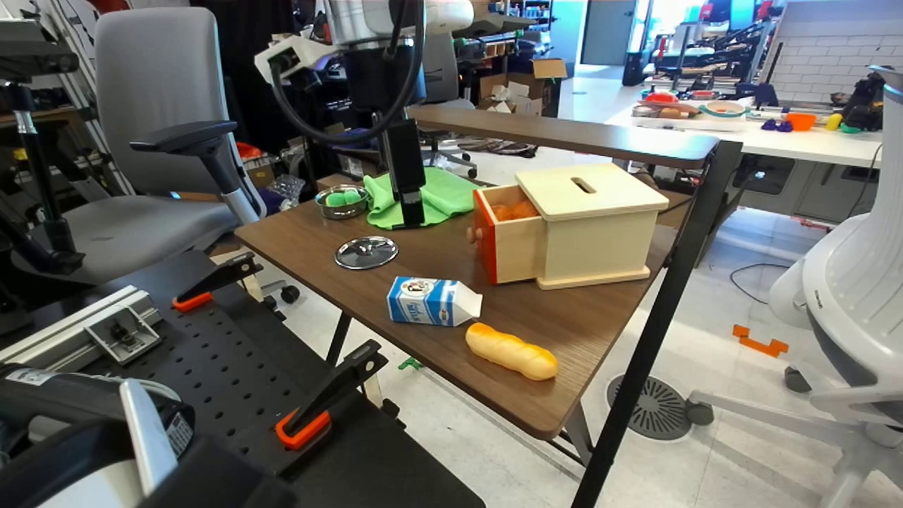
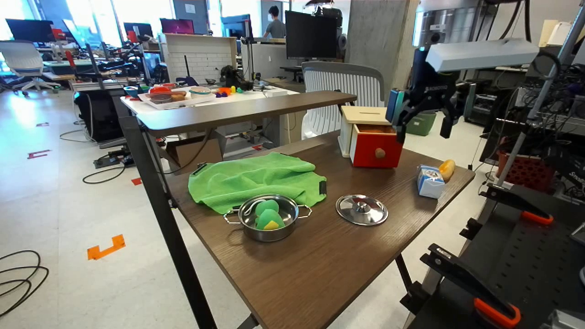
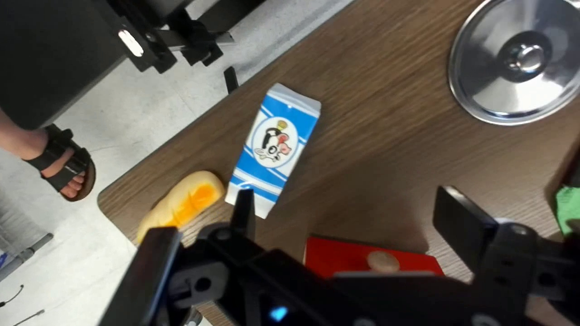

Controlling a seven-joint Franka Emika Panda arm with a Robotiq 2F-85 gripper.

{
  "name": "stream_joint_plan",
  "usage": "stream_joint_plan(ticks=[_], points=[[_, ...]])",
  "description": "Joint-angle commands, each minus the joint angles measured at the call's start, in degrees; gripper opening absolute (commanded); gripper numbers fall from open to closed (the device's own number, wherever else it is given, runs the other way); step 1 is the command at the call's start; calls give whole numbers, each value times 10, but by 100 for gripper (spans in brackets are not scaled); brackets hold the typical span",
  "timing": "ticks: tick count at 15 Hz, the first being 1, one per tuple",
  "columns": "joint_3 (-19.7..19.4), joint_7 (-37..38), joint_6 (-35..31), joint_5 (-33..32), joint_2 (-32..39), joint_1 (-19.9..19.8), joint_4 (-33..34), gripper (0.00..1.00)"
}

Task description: Close the open drawer

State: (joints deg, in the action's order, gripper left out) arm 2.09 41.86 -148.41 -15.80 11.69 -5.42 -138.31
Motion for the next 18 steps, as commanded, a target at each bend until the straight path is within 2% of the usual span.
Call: stream_joint_plan(ticks=[1, 6, 11, 18], points=[[-27, -28, -40, 67, 50, 27, 37, 100], [-34, -80, -69, 150, 92, 37, 63, 100], [-66, -76, -82, 147, 131, 66, 109, 100], [-90, -78, -77, 150, 192, 79, 184, 100]])
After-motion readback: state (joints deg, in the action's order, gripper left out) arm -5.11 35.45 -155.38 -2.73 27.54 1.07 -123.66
